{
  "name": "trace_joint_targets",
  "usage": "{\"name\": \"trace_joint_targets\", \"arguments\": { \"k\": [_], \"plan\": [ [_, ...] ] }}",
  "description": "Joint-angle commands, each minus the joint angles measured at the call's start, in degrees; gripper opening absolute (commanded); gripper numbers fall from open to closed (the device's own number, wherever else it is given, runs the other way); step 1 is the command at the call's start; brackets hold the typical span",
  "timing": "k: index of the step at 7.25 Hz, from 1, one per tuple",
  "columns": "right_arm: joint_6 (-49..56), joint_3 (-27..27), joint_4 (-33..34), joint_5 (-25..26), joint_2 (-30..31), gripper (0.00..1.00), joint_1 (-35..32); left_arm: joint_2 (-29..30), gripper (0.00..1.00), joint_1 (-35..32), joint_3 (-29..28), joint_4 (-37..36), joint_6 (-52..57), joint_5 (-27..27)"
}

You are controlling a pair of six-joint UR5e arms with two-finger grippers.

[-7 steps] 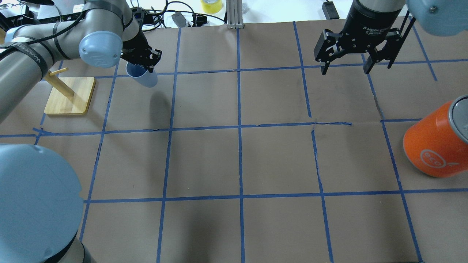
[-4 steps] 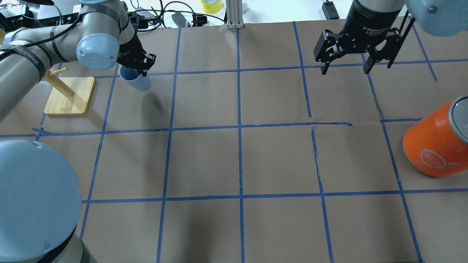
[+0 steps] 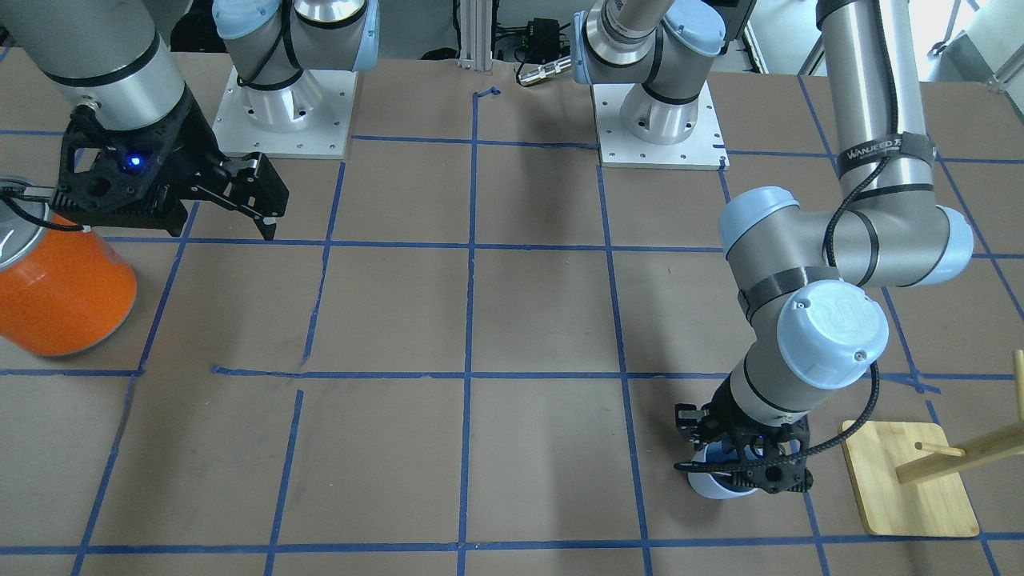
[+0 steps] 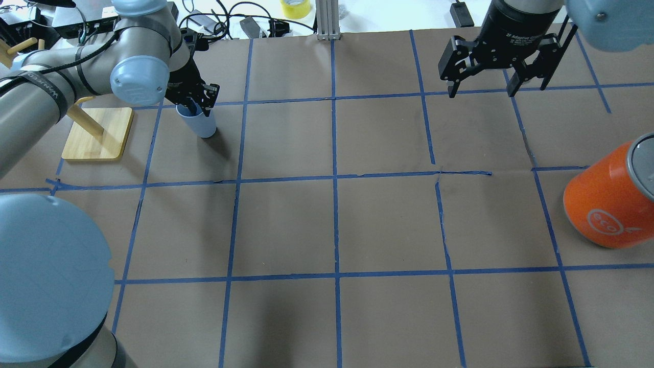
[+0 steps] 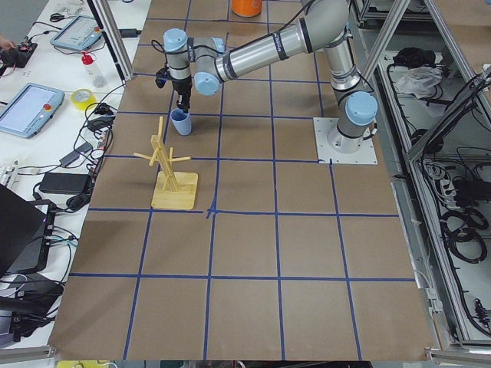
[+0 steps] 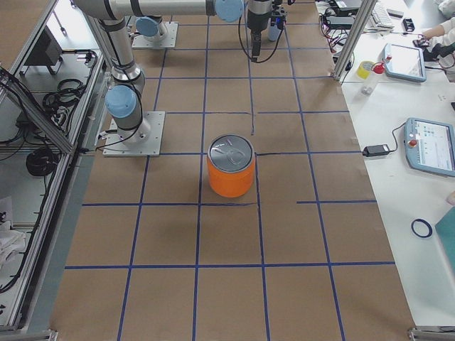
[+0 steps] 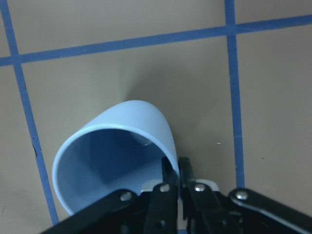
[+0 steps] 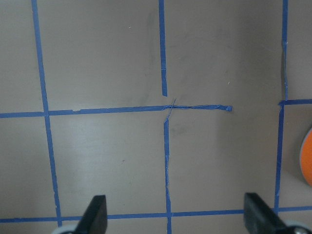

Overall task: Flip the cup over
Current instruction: 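Set the cup upright on the table and open the left gripper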

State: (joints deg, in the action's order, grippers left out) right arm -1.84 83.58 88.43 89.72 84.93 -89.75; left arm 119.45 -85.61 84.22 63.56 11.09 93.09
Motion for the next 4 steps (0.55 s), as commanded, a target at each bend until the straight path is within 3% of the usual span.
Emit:
{"name": "trace_joint_targets", "arguments": {
  "k": [1,4],
  "plan": [
    [-0.27,0.01,-0.10,-0.16,0.06,1.00,-0.08,-2.62,1.00,-1.22,-0.72,0.69,-0.10,-0.63],
    [-0.53,0.01,0.16,-0.16,-0.02,1.00,-0.08,-13.59,1.00,-5.88,-1.25,7.77,-1.15,-2.03]
  ]
}}
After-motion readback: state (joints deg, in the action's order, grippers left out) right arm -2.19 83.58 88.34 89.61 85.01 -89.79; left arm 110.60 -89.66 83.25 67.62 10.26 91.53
